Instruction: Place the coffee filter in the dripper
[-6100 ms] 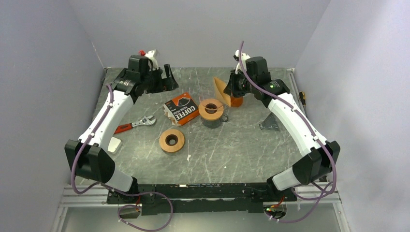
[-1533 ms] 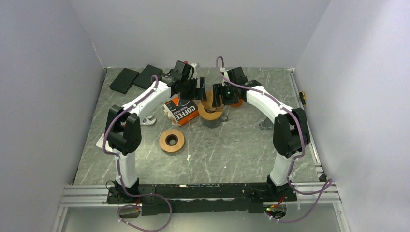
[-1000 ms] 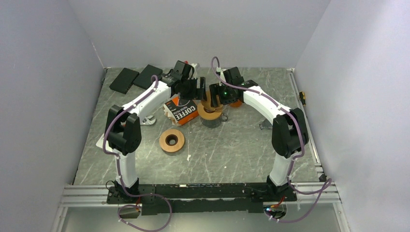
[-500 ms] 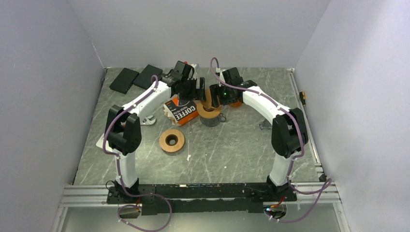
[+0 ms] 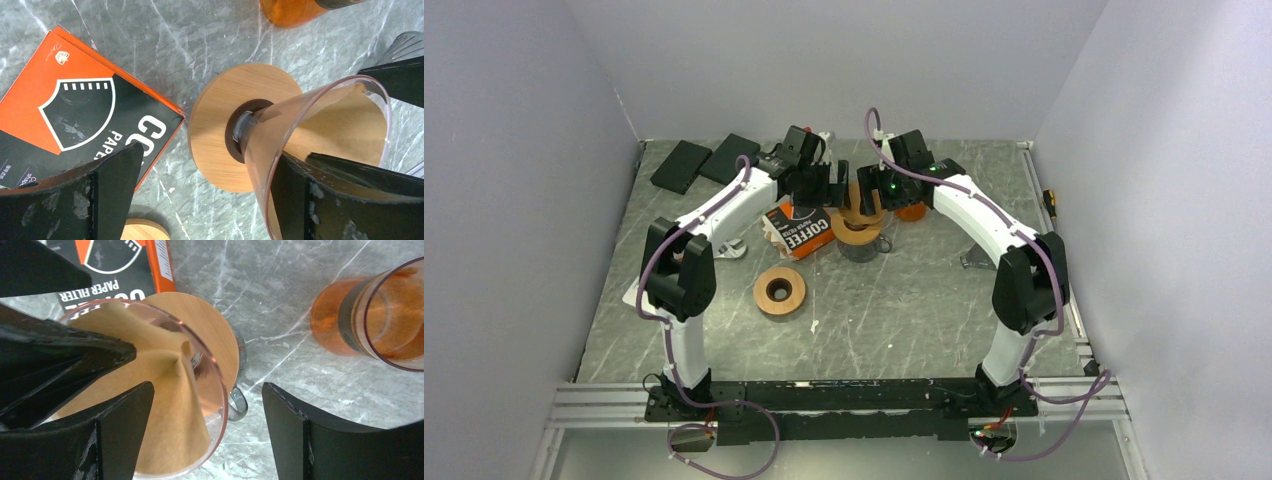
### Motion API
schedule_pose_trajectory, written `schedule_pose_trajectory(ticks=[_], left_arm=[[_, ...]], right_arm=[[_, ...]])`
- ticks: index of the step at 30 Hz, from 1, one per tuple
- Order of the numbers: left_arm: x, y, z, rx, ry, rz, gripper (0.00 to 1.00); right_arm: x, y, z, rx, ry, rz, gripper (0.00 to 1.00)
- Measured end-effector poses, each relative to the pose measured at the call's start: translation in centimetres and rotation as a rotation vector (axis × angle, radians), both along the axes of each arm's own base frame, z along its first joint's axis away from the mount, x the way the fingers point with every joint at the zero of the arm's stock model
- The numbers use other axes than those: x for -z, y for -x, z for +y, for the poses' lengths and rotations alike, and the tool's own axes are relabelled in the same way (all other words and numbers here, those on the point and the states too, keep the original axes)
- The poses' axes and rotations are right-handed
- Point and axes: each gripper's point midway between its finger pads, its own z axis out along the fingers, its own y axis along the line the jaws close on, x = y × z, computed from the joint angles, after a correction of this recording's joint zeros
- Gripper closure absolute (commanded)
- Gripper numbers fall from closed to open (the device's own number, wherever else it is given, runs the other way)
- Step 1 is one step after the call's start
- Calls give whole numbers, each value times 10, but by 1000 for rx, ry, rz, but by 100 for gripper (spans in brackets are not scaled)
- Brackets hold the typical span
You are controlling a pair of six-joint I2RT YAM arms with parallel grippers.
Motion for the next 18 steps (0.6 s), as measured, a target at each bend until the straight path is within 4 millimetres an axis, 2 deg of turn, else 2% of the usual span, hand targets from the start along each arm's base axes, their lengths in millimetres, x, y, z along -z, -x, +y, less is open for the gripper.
schedule_pose_trajectory(ticks=[4, 8, 14, 18], left_arm=[[-8, 1, 0, 2, 10, -12, 0], [-25, 4, 1, 4, 31, -44, 0], [-54, 9, -1, 20, 86, -95, 2], [-64, 11, -3, 34, 141, -100, 3]], right_arm=[[-20, 2, -1, 0, -20, -39, 15], [-32, 4, -3, -2, -45, -51, 16], [-38, 3, -8, 1, -120, -25, 18], [-41, 0, -12, 2, -198, -4, 20]])
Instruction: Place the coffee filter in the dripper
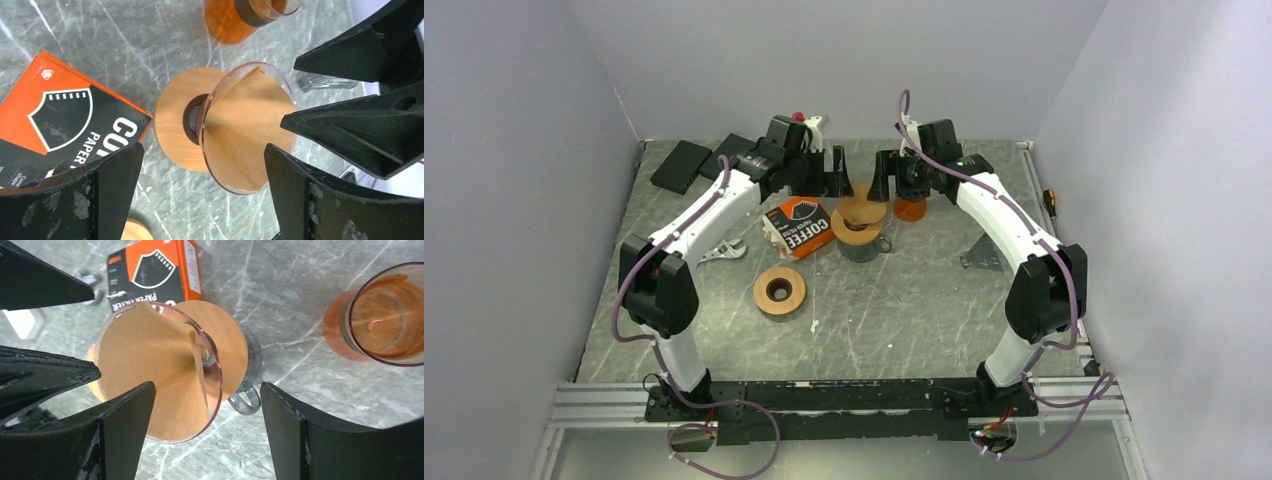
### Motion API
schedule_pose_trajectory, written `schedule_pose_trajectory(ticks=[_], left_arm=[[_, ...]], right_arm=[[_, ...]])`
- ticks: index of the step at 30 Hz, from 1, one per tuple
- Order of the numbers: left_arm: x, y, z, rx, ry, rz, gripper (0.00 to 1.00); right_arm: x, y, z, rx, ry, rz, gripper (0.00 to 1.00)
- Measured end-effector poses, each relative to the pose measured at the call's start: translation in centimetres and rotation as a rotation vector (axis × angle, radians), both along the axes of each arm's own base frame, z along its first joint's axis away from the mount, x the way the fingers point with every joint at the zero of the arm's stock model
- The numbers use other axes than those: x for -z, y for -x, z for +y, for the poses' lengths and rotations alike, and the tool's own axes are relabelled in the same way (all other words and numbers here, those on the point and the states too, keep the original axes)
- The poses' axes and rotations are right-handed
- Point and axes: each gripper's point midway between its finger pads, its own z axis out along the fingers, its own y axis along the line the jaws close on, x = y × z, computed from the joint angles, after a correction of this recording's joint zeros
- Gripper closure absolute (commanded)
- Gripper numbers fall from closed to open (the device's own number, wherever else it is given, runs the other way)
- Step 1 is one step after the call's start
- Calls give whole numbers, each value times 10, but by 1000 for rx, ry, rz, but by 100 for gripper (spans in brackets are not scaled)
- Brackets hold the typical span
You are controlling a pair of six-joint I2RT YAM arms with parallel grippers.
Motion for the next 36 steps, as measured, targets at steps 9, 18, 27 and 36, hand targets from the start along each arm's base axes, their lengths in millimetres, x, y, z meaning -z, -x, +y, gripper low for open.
schedule_pose_trajectory(ticks=[9, 18, 27, 36], left_arm=[[15, -3, 16, -17, 150, 93, 9], [13, -1, 22, -13, 238, 113, 13], [9, -2, 31, -2, 296, 120, 18], [14, -1, 23, 35, 326, 142, 27]], right_arm=[[-5, 4, -7, -13, -185, 61, 27], [-3, 8, -6, -33, -293, 102, 33], [-7, 9, -5, -41, -341, 115, 43], [-7, 9, -4, -45, -347, 119, 48]])
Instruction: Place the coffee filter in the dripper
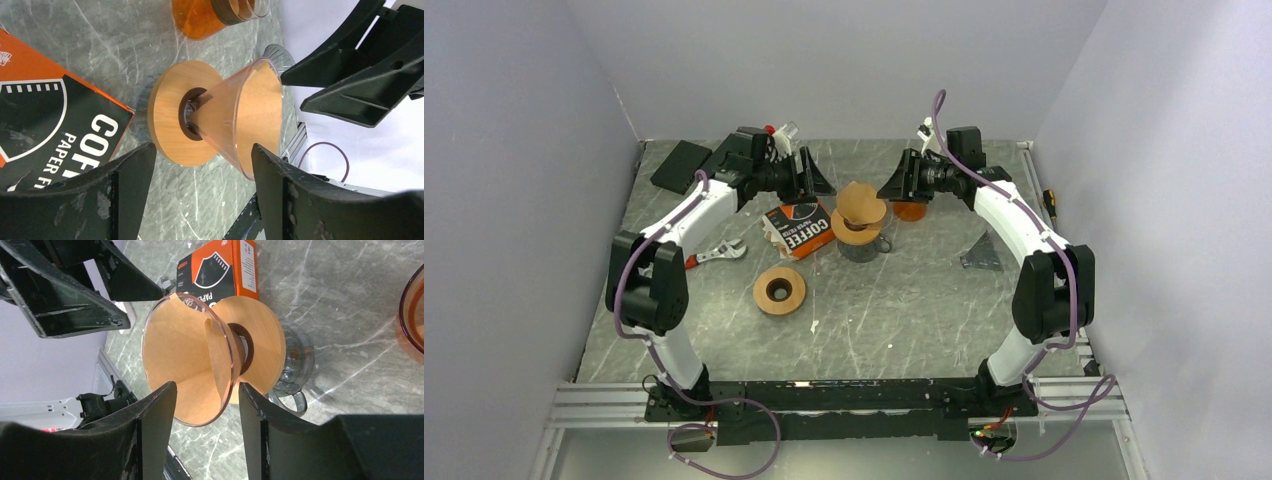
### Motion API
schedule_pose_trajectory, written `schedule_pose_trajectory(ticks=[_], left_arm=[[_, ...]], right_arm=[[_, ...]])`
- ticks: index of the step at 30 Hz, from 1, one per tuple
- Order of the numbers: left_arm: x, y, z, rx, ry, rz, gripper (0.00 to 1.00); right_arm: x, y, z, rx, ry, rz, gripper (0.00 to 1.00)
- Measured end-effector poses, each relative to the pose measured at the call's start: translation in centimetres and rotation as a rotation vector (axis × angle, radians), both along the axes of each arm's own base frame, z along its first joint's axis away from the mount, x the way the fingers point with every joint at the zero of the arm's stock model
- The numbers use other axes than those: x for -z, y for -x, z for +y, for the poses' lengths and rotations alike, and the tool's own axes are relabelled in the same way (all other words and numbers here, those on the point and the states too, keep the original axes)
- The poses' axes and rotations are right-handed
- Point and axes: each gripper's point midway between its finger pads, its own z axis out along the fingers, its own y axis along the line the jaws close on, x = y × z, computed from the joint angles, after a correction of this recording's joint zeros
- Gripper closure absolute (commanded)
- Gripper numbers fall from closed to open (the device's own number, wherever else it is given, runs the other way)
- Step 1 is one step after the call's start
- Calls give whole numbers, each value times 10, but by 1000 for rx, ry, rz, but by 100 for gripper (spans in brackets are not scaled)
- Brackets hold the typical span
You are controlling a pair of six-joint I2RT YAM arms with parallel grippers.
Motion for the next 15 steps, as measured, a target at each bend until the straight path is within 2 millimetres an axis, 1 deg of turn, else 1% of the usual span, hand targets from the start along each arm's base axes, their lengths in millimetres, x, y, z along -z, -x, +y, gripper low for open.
schedule_pose_trajectory(ticks=[2, 6, 12, 15], left_arm=[[7, -2, -2, 6, 3, 16, 30], [20, -1, -6, 23, 12, 58, 32], [17, -1, -10, 34, 14, 50, 34], [17, 0, -11, 35, 10, 49, 38]], right_arm=[[1, 0, 0, 0, 1, 3, 48], [4, -1, 0, 0, 2, 10, 48], [7, -1, 0, 0, 4, 16, 53], [9, -2, 0, 0, 5, 20, 57]])
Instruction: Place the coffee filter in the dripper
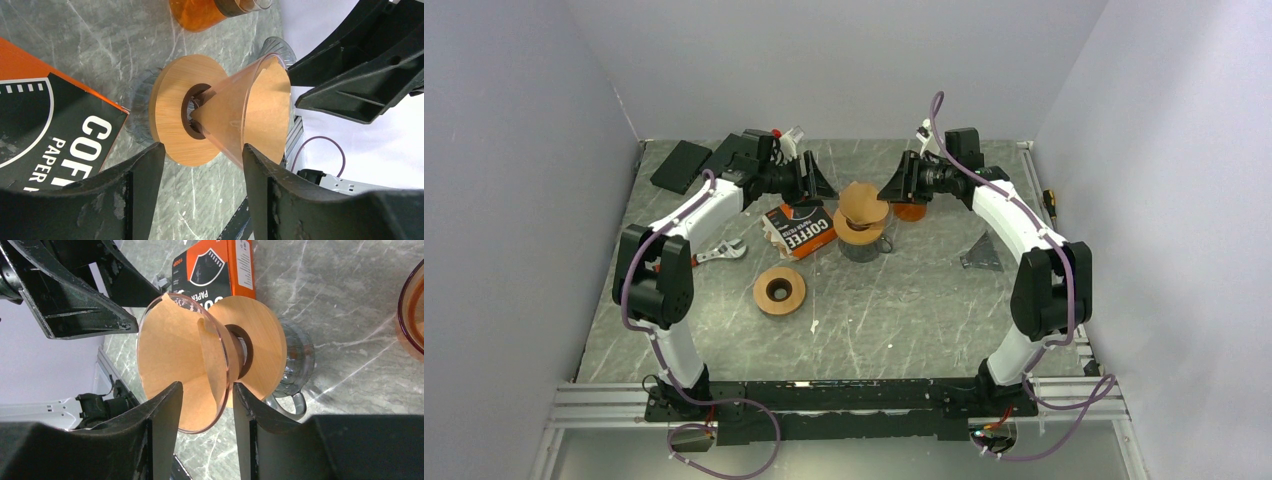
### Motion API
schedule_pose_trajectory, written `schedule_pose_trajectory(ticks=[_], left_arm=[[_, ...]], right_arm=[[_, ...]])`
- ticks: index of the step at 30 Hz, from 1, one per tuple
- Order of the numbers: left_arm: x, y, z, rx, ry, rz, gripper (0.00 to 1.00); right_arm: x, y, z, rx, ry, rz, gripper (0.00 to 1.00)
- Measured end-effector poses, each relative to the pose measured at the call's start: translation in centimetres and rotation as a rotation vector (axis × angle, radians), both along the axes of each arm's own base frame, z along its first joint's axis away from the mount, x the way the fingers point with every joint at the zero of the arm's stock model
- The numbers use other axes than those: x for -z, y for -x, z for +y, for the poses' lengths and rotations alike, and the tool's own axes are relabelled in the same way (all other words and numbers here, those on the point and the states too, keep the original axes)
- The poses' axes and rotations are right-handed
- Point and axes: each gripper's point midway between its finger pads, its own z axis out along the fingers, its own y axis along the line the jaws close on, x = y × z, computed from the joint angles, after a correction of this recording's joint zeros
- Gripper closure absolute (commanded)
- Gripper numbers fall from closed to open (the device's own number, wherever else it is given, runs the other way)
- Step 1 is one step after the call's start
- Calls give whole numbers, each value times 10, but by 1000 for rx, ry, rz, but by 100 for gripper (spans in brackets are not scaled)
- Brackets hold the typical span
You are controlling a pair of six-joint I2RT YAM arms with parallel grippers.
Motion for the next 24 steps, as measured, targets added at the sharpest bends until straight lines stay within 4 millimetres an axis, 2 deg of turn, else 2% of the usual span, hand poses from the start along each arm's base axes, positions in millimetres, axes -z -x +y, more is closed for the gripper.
schedule_pose_trajectory(ticks=[15, 21, 24], left_arm=[[-1, -5, 3, -24, -28, -11, 40], [-1, -5, 3, -24, -27, -12, 30], [0, -5, 3, -25, -30, -13, 24]], right_arm=[[6, -1, 0, 0, 3, 14, 61], [6, -1, 0, 1, 4, 14, 58], [5, -2, -1, 9, 10, 8, 52]])
